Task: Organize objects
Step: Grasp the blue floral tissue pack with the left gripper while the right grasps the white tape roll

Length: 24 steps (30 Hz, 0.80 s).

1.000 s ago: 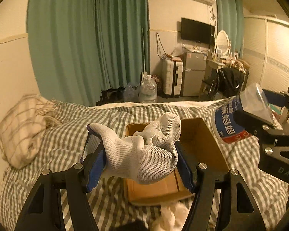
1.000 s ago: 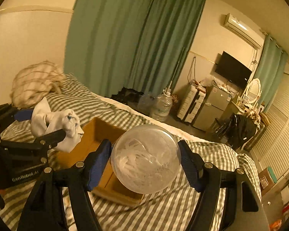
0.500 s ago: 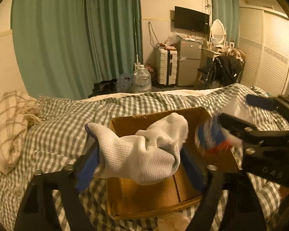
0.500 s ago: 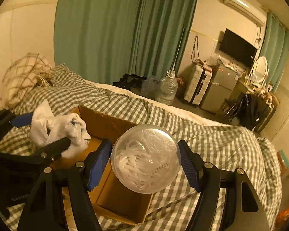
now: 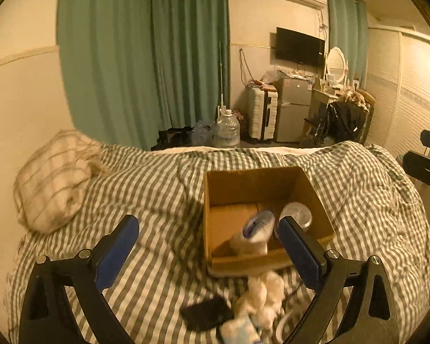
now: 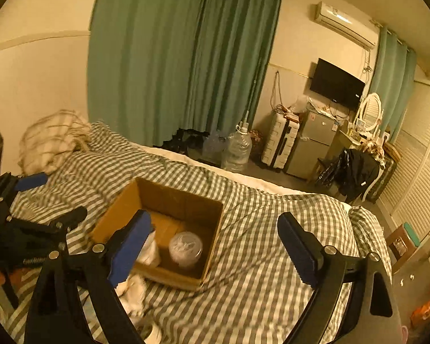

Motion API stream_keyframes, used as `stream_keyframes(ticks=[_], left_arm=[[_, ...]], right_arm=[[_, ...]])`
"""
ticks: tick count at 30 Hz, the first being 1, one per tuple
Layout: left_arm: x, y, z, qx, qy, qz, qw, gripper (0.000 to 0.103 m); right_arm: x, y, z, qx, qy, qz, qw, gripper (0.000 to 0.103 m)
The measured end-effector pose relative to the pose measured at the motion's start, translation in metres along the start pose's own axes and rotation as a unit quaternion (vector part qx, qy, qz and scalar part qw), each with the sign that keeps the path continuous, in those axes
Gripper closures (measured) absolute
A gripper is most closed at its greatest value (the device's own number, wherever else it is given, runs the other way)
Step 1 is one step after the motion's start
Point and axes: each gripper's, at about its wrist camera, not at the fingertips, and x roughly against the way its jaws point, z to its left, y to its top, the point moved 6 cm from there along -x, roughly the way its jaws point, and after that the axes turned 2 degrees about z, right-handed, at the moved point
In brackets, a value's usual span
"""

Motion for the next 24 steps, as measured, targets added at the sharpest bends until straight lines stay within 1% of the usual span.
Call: stream_keyframes(ticks=[5,9,12,15,17,19,22,24], left_arm=[[0.025,-0.037,0.021,0.02,0.013,0.008,0.9997,0.003],[0.025,-0.077,0.031,0.034,0.018,0.029,0.9988,0.003],[0.017,-0.103,0.029,0.03,0.022,0.048,0.9981,0.003],[0.004,-0.128,0.021,0.028,0.014,0.071,0.997,0.003],[-0.004,-0.14,0.014,0.026,0.012,0.083,0.9961,0.003],[-0.013,-0.153,0.009,0.019,0.008,0.098,0.995,0.003],[-0.023,-0.162,0.007,0.014,0.013,0.113,0.9934,0.003],[-0.026,-0.165,0.009,0.019,0.012,0.117,0.9929,0.003]], right_arm=[[0.036,-0.024,0.03,0.028,0.01,-0.001,1.0,0.013],[0.039,-0.053,0.052,0.039,0.023,0.014,0.999,0.013],[0.027,-0.084,0.068,0.048,0.029,0.034,0.998,0.013],[0.005,-0.114,0.085,0.057,0.042,0.063,0.996,0.013],[-0.013,-0.133,0.094,0.061,0.047,0.085,0.993,0.013],[-0.033,-0.153,0.102,0.065,0.058,0.116,0.989,0.013],[-0.056,-0.177,0.113,0.079,0.068,0.16,0.982,0.013],[-0.067,-0.189,0.117,0.086,0.07,0.183,0.977,0.013]])
